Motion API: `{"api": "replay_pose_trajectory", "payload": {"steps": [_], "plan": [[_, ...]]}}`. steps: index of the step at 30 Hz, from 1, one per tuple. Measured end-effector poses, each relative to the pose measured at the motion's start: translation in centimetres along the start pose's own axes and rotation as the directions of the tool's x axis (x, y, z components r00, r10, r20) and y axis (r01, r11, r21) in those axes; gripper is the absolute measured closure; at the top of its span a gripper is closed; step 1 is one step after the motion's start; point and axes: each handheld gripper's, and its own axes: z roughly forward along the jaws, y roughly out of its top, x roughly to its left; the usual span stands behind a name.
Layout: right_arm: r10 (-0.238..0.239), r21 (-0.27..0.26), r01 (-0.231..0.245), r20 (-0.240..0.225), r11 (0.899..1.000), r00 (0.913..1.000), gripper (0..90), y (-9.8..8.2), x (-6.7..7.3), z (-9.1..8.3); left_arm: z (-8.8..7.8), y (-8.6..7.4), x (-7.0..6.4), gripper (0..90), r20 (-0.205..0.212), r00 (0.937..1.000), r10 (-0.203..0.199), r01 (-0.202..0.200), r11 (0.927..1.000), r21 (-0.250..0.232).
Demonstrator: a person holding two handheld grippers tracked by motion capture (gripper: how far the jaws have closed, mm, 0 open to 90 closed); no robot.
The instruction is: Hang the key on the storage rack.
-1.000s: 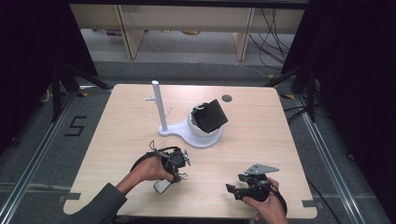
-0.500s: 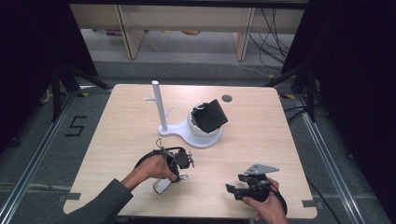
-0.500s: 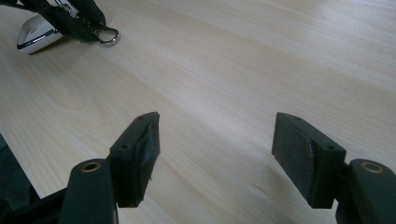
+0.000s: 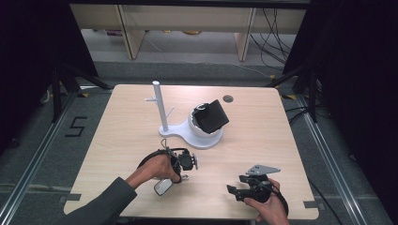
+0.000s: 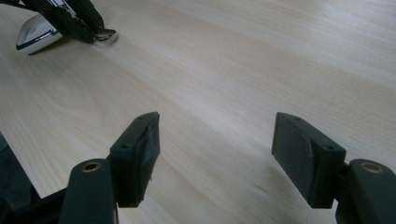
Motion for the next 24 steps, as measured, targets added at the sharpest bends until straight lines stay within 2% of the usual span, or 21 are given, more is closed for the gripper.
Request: {"api": "replay_pose_trajectory", "payload": {"steps": [2, 5, 7, 12, 14, 15, 17, 19, 20, 21, 22, 23, 24], "plan": [[-0.007, -0.003, 0.007, -0.005, 1.000, 1.0000, 33.3, 0.0, -0.1, 0.0, 0.0, 0.0, 0.1, 74.4, 0.009, 1.0000, 0.002, -0.002, 1.0000, -0.002], [0.013, 0.009, -0.013, -0.005, 1.000, 0.9999, 33.3, 0.0, 0.0, 0.0, -0.1, -0.2, 0.4, 74.6, 0.018, 0.9998, 0.007, -0.007, 0.9999, -0.010], [-0.001, 0.001, 0.001, -0.004, 1.000, 1.0000, 33.4, 0.0, 0.0, 0.0, -0.1, -0.3, 0.5, 74.7, 0.023, 0.9997, 0.000, 0.001, 0.9996, -0.029], [0.009, -0.010, -0.009, -0.008, 1.000, 0.9999, 33.4, 0.0, -0.1, 0.1, -0.6, -0.7, 0.5, 75.0, 0.012, 0.9999, -0.001, 0.001, 0.9991, -0.042], [0.003, -0.004, -0.003, 0.001, 1.000, 1.0000, 33.4, 0.0, -0.2, 0.0, -1.0, -0.9, 0.6, 75.1, -0.003, 1.0000, -0.001, 0.001, 0.9983, -0.058], [0.033, 0.002, -0.033, -0.002, 0.999, 0.9994, 33.4, 0.0, 0.0, 0.0, -1.3, -1.1, 0.6, 75.1, 0.000, 1.0000, -0.009, 0.009, 0.9982, -0.059], [0.009, -0.006, -0.009, -0.003, 1.000, 1.0000, 33.5, 0.0, -0.1, 0.0, -1.8, -1.3, 0.7, 75.2, -0.001, 1.0000, -0.007, 0.007, 0.9975, -0.071], [0.022, -0.002, -0.022, -0.002, 1.000, 0.9998, 33.5, 0.0, -0.1, 0.0, -2.3, -1.6, 0.9, 75.2, -0.015, 0.9998, -0.016, 0.015, 0.9970, -0.077], [0.003, -0.003, -0.003, -0.001, 1.000, 1.0000, 33.5, 0.0, -0.2, 0.1, -2.6, -1.8, 0.9, 75.2, -0.015, 0.9997, -0.019, 0.018, 0.9966, -0.080], [0.016, 0.000, -0.016, -0.008, 1.000, 0.9998, 33.5, 0.0, 0.0, 0.0, -2.8, -1.9, 0.8, 75.2, -0.010, 0.9995, -0.031, 0.030, 0.9960, -0.085], [-0.015, -0.010, 0.015, -0.009, 1.000, 0.9998, 33.5, 0.0, -0.3, 0.1, -3.3, -2.0, 1.0, 75.2, -0.018, 0.9995, -0.025, 0.023, 0.9955, -0.092], [0.023, 0.005, -0.023, -0.009, 1.000, 0.9997, 33.5, 0.0, 0.0, 0.0, -3.6, -2.1, 1.0, 75.2, -0.016, 0.9994, -0.030, 0.028, 0.9941, -0.105], [0.023, 0.005, -0.023, -0.009, 1.000, 0.9997, 33.5, 0.0, 0.0, 0.0, -4.1, -2.2, 1.2, 75.2, -0.025, 0.9993, -0.029, 0.026, 0.9939, -0.108]]}}
